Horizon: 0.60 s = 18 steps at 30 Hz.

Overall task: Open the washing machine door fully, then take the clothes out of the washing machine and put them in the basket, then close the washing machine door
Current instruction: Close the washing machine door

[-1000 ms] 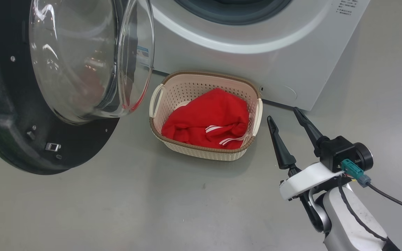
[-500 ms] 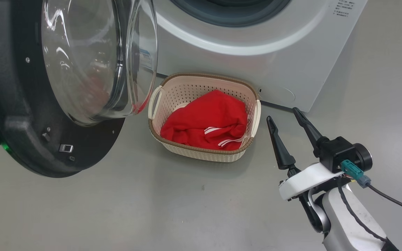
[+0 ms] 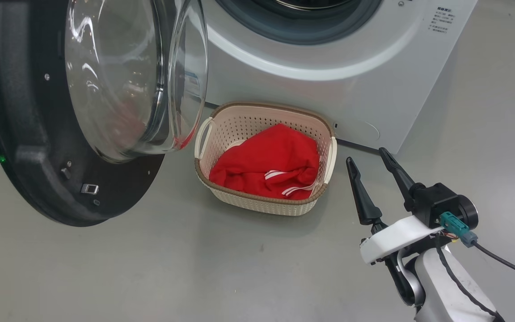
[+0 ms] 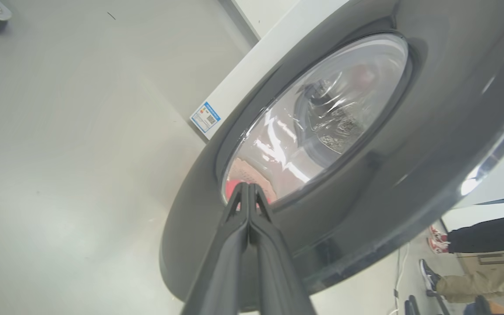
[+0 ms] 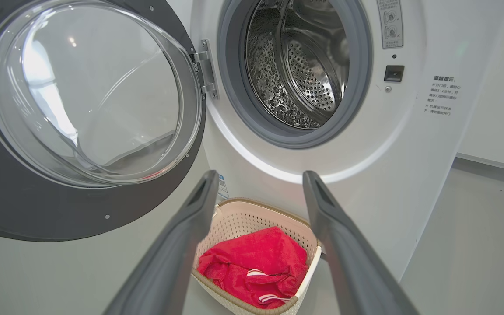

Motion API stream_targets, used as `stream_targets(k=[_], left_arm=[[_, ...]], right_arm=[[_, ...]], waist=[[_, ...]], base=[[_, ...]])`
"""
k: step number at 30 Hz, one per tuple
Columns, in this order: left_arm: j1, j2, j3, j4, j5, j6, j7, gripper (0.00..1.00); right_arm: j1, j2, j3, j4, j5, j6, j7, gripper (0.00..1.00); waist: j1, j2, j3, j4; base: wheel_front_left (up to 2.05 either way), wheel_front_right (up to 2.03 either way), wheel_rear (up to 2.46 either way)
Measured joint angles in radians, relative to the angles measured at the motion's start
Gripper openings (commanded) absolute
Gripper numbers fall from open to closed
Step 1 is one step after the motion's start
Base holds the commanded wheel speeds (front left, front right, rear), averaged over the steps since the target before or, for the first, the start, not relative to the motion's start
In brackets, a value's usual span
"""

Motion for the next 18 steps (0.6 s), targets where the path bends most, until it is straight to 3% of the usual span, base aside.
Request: stream_targets(k=[12, 14, 18], left_arm=[[0.21, 0.1, -0.229, -0.183, 0.268, 0.0, -0.317, 0.0], [0.256, 0.137, -0.288, -0.213, 0.335, 0.0, -0.381, 0.0], [0.318, 0.161, -0.298, -0.218, 0.398, 0.0, -0.511, 0.0]], right_arm=[[0.024, 0.006, -0.005, 0.007, 0.015, 0.0, 0.0, 1.0], [0.031, 0.007, -0.005, 0.007, 0.015, 0.0, 0.0, 1.0], [0.035, 0.011, 0.003, 0.008, 0.016, 0.0, 0.0, 1.0]], waist=[[0.0, 0.0, -0.044, 0.024], [0.0, 0.0, -0.051, 0.028], [0.0, 0.0, -0.063, 0.033]], base=[[0.0, 0.0, 0.0], [0.0, 0.0, 0.0], [0.0, 0.0, 0.0]])
